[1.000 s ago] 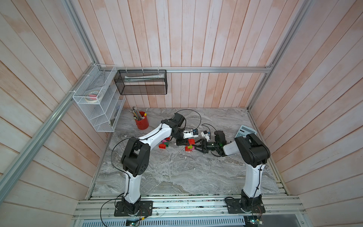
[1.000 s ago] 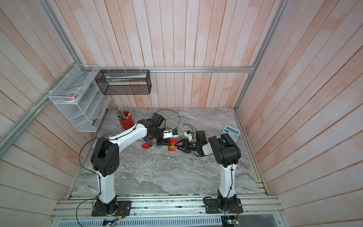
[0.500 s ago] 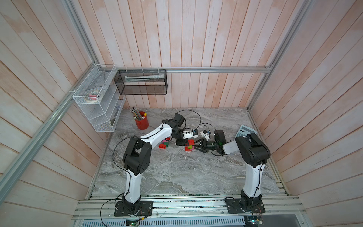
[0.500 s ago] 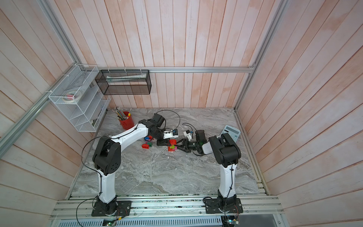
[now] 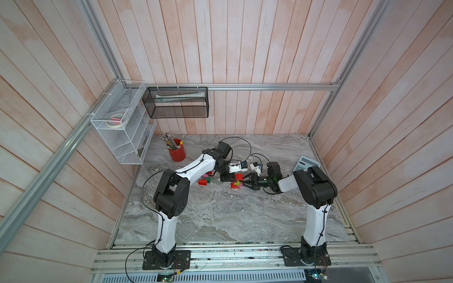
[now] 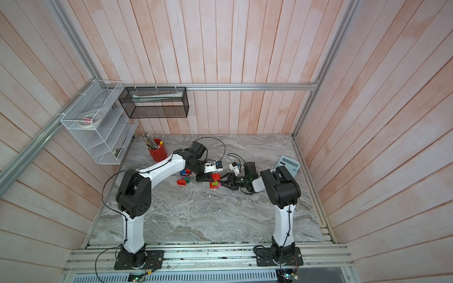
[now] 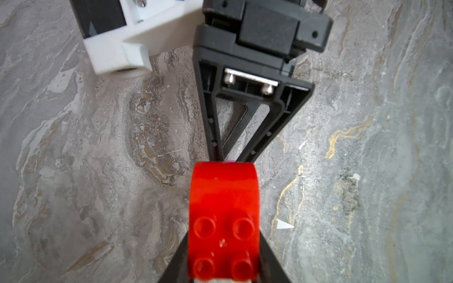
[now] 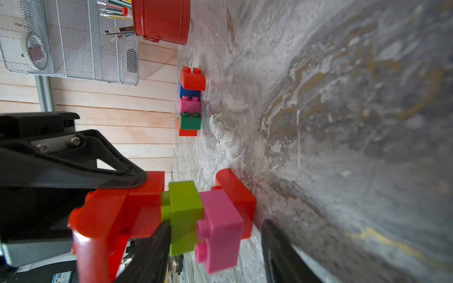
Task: Assemble the letter s with lego
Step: Assemble the lego brick with the lego brick.
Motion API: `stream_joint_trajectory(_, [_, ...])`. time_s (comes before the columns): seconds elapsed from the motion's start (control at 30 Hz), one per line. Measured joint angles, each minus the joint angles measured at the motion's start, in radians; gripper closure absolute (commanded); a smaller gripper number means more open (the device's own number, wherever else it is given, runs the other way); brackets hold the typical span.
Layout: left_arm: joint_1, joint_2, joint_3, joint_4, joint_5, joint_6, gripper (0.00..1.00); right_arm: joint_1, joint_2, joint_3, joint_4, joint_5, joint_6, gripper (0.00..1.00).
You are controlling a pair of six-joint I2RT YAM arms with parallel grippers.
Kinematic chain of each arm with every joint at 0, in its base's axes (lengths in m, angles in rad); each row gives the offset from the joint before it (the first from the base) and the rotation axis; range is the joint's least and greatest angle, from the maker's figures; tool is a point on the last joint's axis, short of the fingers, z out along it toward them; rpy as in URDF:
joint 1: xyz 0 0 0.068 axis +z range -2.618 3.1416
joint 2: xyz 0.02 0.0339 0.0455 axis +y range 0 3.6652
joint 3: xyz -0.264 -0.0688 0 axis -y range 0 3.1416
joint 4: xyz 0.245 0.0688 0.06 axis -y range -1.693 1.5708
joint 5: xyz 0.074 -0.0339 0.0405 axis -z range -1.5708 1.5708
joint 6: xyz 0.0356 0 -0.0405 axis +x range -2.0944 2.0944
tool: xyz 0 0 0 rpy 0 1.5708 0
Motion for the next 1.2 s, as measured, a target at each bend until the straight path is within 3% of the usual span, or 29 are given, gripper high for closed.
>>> stream_joint_trajectory(1.2, [-0.023, 0.0, 0.007, -0.009, -0.072, -0.015, 0.74, 0.002, -0.004, -0.001, -0.002, 0.004, -0.023, 0.43])
